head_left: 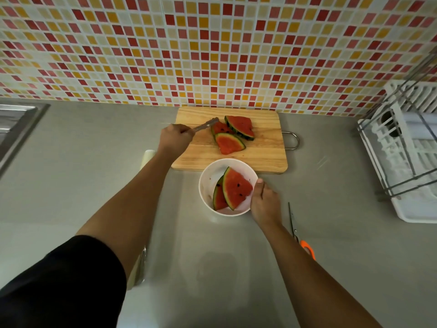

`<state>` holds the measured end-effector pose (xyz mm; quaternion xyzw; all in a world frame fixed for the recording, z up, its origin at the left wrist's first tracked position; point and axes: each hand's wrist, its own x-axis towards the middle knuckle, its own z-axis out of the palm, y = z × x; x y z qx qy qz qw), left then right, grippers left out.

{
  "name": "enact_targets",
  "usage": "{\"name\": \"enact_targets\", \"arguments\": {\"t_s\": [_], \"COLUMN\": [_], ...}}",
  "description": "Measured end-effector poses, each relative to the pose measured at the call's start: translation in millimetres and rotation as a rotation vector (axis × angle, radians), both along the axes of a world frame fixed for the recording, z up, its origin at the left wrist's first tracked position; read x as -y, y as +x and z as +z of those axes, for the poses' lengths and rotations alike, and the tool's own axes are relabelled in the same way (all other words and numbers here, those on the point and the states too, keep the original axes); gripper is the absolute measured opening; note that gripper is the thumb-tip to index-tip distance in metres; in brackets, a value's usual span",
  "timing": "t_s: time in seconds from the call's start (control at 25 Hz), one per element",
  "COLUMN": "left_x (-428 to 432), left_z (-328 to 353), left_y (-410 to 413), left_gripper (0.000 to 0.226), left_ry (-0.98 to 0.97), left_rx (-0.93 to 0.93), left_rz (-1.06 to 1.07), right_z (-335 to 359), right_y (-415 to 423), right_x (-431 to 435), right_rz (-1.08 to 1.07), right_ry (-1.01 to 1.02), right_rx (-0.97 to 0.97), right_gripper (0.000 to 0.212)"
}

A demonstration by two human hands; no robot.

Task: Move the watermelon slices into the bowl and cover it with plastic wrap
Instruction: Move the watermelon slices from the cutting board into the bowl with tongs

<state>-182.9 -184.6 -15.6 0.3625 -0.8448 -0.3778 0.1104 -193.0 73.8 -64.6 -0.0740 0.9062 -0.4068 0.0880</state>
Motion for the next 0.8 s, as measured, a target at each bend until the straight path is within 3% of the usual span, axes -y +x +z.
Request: {"name": "enact_targets", "arguments": {"t_s": [0.16, 0.36, 0.48, 0.64, 0.8], "left_x": [8, 3, 10, 30, 50], "left_z": [-12, -11, -6, 5, 26], "left_y": [14, 13, 21, 37, 41], "left_gripper": [0.014, 0.015, 0.018, 0.019, 0.019], "left_ry": [0.311, 0.327, 0.438, 0.371, 0.258], "left_rx": [0.000, 0.050, -0.015, -0.095, 0.097], "left_rz": [0.024, -0.041, 0.090, 0.300, 0.165], "right_z": [0, -1, -1, -2, -1], "right_y": [0, 0, 0, 0, 0], "right_x": [-1, 0, 0, 0, 0], "right_rz": [0.006, 0.008, 0.009, 0.007, 0.018], "right_ry": [-0.002, 0.001, -0.004, -0.009, -0.002], "right_rx": [-0.011, -0.015, -0.015, 0.001, -0.012], "right_gripper": [0.048, 0.047, 0.047, 0.047, 0.048]}}
